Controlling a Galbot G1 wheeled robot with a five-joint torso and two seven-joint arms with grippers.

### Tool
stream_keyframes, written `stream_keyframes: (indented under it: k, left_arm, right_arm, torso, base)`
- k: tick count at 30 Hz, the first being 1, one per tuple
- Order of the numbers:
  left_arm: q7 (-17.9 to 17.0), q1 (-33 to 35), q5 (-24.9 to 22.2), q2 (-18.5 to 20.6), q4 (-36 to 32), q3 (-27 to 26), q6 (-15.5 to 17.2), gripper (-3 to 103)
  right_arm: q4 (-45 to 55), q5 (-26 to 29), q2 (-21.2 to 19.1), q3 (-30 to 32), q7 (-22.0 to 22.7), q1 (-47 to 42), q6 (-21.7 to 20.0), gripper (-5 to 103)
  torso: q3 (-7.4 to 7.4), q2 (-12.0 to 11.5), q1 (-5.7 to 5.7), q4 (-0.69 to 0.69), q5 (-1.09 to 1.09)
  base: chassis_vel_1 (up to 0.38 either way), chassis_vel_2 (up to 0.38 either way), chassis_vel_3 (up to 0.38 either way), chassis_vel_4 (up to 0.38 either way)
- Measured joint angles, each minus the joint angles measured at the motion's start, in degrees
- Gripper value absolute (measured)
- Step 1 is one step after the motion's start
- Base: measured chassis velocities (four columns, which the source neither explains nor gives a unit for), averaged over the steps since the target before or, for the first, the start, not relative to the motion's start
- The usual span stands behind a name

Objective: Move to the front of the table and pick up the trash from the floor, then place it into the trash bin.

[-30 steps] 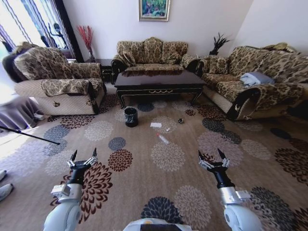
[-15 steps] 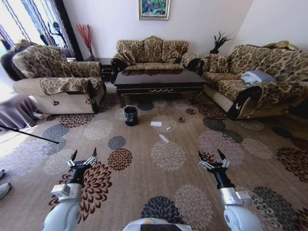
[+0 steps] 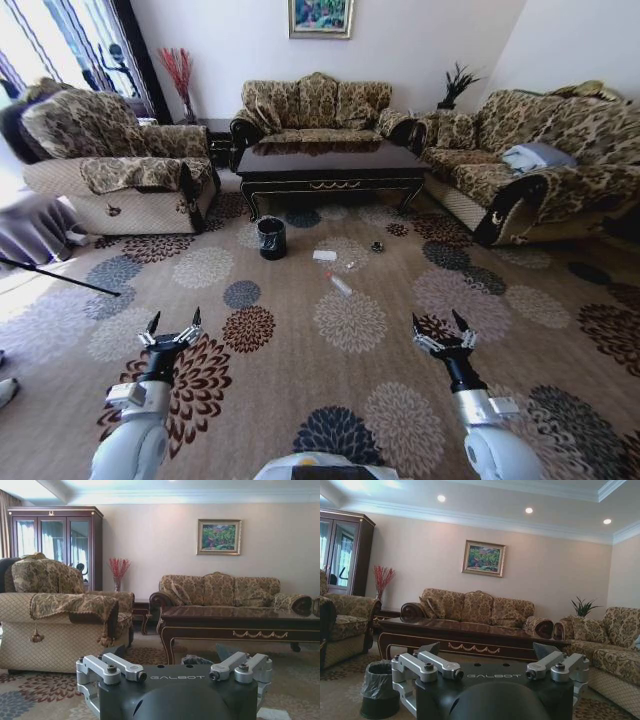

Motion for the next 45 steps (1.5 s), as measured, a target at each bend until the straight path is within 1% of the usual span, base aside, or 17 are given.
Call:
stream_keyframes:
  k: [2, 10, 19, 22, 28, 30, 38, 45]
  left_arm:
    - [0.0, 0.01, 0.02, -0.02, 0.0, 0.0, 0.0, 100]
    - [0.03, 0.08, 0.28, -0.28, -0.01, -0.05, -0.2, 100]
    - [0.14, 0.18, 0.88, -0.61, 0.09, -0.06, -0.51, 100]
    - [0.17, 0.16, 0.96, -0.62, 0.1, -0.06, -0.55, 100]
    - [0.18, 0.15, 0.77, -0.6, 0.1, -0.06, -0.56, 100]
    - [0.18, 0.1, 0.74, -0.62, 0.15, -0.03, -0.56, 100]
    - [0.18, 0.1, 0.77, -0.75, 0.19, 0.0, -0.54, 100]
    - [0.18, 0.2, 1.0, -0.81, 0.26, -0.01, -0.53, 100]
  right_arm:
    - [0.0, 0.0, 0.01, 0.0, 0.0, -0.01, 0.01, 100]
    - [0.14, -0.06, 0.19, 0.05, 0.01, -0.12, 0.07, 100]
    - [0.34, -0.11, 0.4, 0.19, 0.01, -0.21, 0.08, 100]
    - [0.36, -0.14, 0.56, 0.22, 0.01, -0.19, 0.08, 100]
    - [0.36, -0.23, 0.75, 0.11, 0.01, -0.17, 0.12, 100]
    - [0.36, -0.19, 0.78, 0.02, -0.03, -0.13, 0.36, 100]
    - [0.82, 1.02, 0.7, -0.41, -0.36, -0.13, 0.85, 100]
    - [1.04, 2.24, 0.7, -0.52, -1.92, -0.13, 1.69, 100]
  torso:
    - [-0.15, -0.24, -0.09, 0.0, 0.0]
    - [-1.51, -2.49, -0.98, 0.0, 0.0]
    - [-2.6, -4.25, -1.63, 0.0, 0.0]
    - [-3.19, -5.26, -2.07, 0.0, 0.0]
    - [-3.95, -6.48, -2.53, 0.0, 0.0]
    - [-4.42, -7.15, -2.73, 0.0, 0.0]
    - [-5.62, -9.01, -3.39, 0.0, 0.0]
    - [-6.44, -10.43, -3.99, 0.0, 0.0]
  base:
    - [0.0, 0.0, 0.0, 0.0]
    - [0.0, 0.0, 0.0, 0.0]
    - [0.0, 0.0, 0.0, 0.0]
    - [0.0, 0.0, 0.0, 0.0]
    - [0.0, 0.0, 0.0, 0.0]
    - [0.0, 0.0, 0.0, 0.0]
    - [0.0, 0.0, 0.0, 0.0]
    - [0.0, 0.0, 0.0, 0.0]
